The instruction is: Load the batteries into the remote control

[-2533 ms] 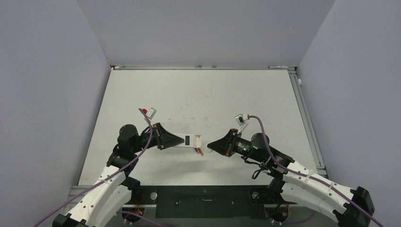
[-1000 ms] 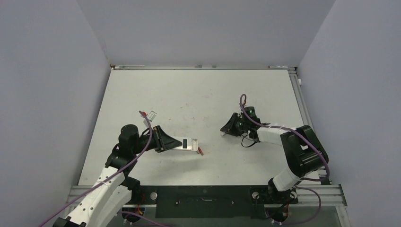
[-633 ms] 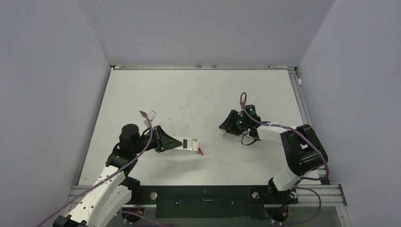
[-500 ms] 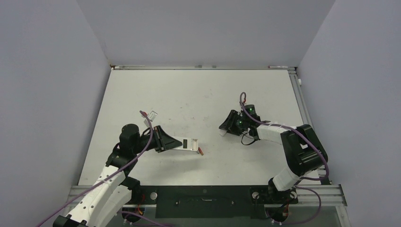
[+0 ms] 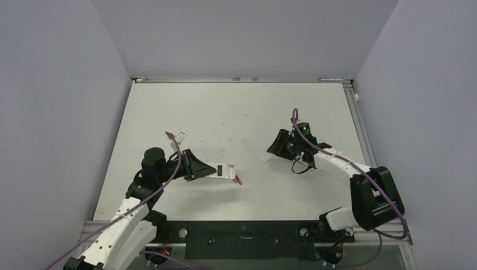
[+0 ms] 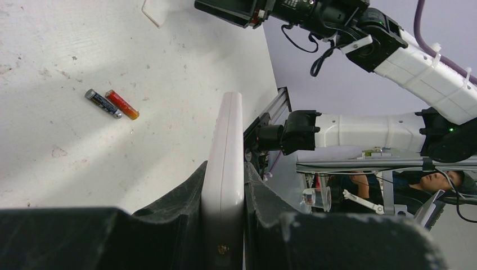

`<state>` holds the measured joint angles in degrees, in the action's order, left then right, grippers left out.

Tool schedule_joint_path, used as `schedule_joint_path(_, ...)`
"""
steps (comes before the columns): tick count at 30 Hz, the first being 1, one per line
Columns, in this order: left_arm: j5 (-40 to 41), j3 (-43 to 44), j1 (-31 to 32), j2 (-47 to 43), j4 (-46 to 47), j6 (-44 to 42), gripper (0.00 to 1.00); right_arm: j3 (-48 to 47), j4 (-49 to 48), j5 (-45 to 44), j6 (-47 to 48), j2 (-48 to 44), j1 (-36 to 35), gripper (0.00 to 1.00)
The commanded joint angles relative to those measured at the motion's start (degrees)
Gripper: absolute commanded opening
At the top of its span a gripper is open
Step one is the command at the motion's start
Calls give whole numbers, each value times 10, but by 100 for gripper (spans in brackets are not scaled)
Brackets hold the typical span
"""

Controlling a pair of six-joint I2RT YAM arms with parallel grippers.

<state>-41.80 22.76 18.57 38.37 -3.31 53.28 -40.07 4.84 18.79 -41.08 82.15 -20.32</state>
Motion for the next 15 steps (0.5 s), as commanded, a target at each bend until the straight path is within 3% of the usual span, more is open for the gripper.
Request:
schedule_joint_path(1,-6,0,-6,-7,12,-8,0,-10,26,-11,18,-68,0,38)
schedule_joint_path(5,-6,0,-6,-5,15,-7,0,1,34,3,10,-107,-4,9)
schedule_joint_path(15,-10,-1,-8,-6,34,-3,0,10,58,17,-7,-192,-31,9)
